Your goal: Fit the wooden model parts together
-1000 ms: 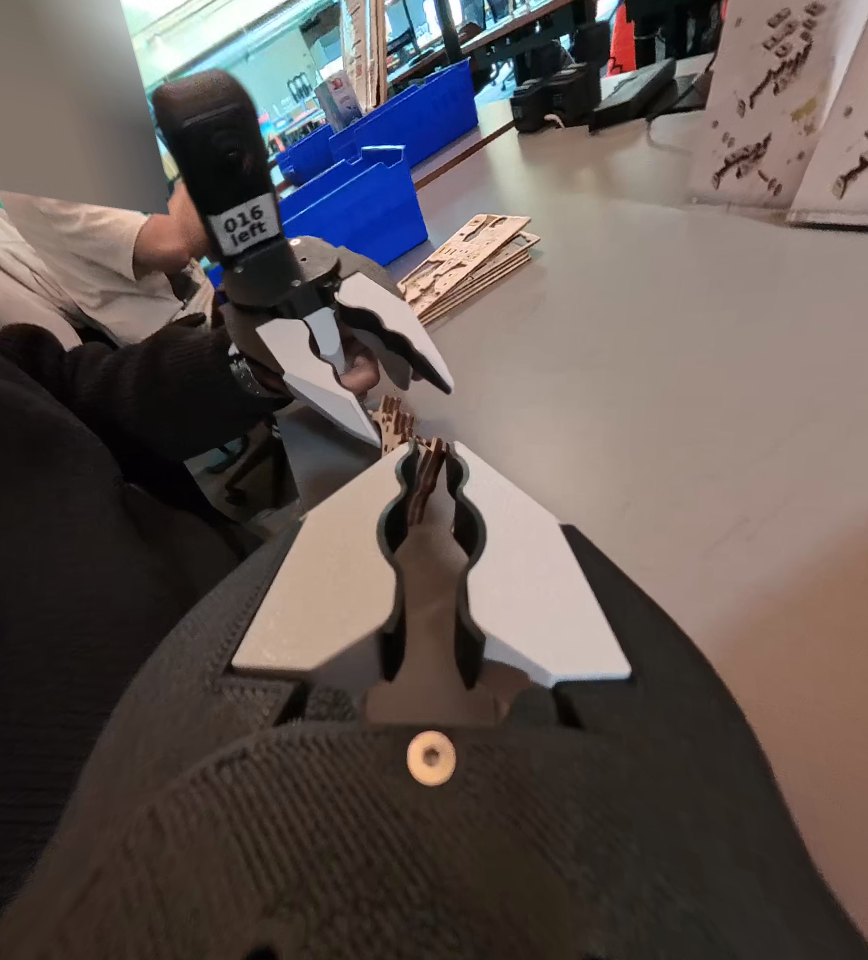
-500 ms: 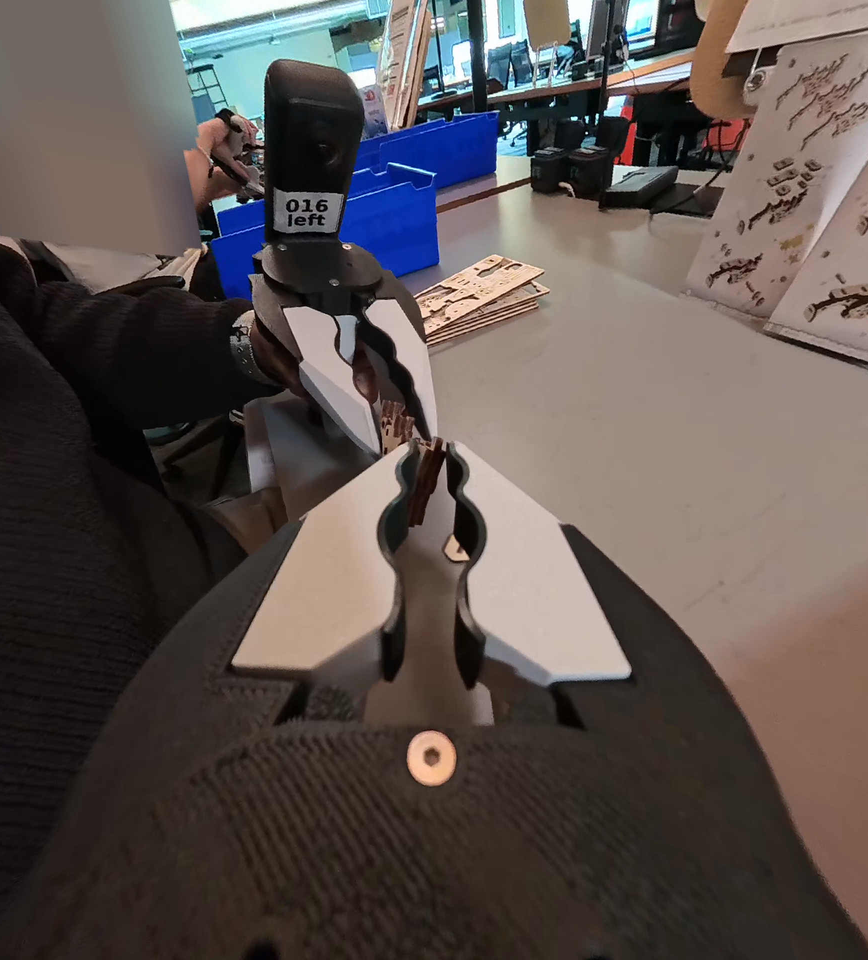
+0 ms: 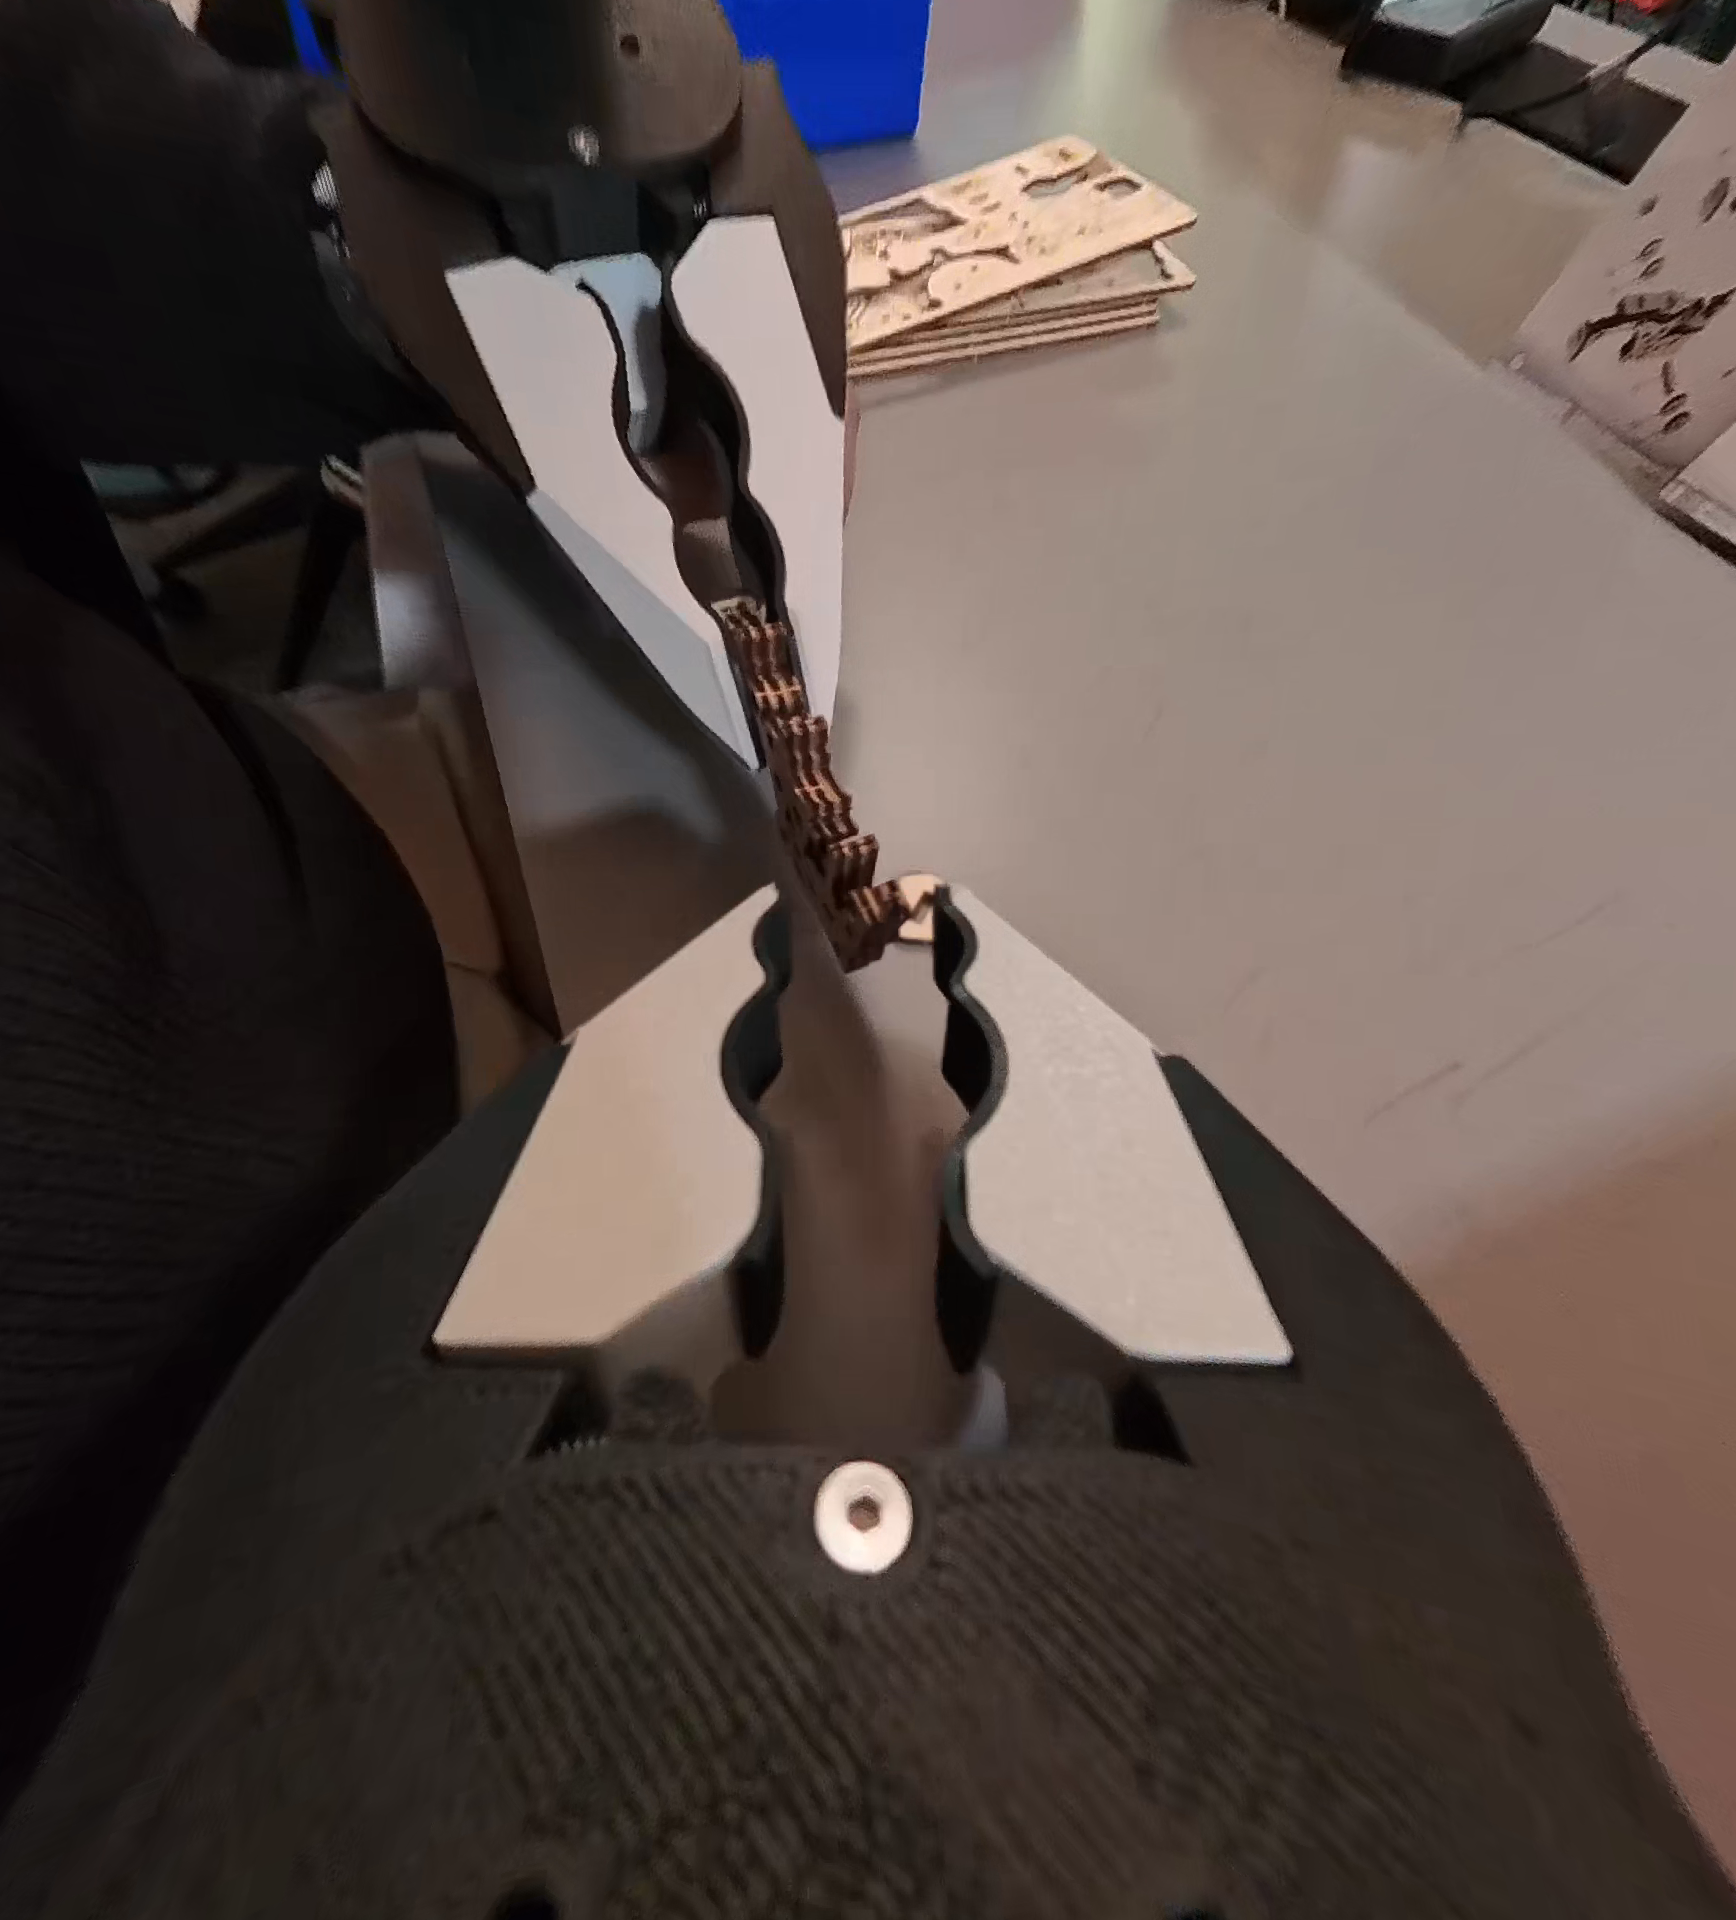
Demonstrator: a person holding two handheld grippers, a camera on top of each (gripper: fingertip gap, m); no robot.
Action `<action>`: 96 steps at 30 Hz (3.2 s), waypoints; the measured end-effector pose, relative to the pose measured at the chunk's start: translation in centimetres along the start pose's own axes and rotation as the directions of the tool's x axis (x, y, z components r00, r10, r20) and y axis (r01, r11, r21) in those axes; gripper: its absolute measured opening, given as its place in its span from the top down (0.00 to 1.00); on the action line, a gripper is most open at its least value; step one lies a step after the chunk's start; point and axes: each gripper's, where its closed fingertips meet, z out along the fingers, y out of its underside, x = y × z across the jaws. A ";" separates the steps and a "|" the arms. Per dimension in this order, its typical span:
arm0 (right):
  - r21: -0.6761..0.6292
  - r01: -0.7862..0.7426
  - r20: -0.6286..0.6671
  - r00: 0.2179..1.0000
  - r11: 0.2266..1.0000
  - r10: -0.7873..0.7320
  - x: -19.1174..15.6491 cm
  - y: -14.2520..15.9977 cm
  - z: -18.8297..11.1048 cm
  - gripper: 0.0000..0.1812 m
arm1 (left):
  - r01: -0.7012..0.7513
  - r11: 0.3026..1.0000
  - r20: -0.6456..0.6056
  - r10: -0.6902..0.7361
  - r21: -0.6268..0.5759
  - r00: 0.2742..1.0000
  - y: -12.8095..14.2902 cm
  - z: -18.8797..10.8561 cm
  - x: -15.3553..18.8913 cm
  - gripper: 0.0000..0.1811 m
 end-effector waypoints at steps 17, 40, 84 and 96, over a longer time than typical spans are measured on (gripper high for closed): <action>-0.073 0.066 -0.010 0.998 0.995 -0.067 -0.4 1.1 0.5 0.93 | -0.013 0.993 -0.003 0.012 -0.117 1.000 1.8 0.6 0.3 0.92; -0.140 0.062 -0.007 0.998 0.988 -0.063 -0.4 2.2 0.6 0.83 | 0.003 0.994 0.007 -0.002 -0.105 1.000 1.6 0.5 0.0 0.91; -0.116 -0.101 -0.236 0.969 0.988 0.071 0.4 4.5 -4.0 0.83 | 0.198 0.960 0.170 -0.166 -0.196 0.971 2.1 2.7 -7.5 0.86; -0.122 -0.077 -0.210 0.977 0.989 0.050 0.8 4.1 -3.2 0.84 | 0.207 0.960 0.215 -0.164 -0.192 0.963 2.6 2.1 -7.3 0.86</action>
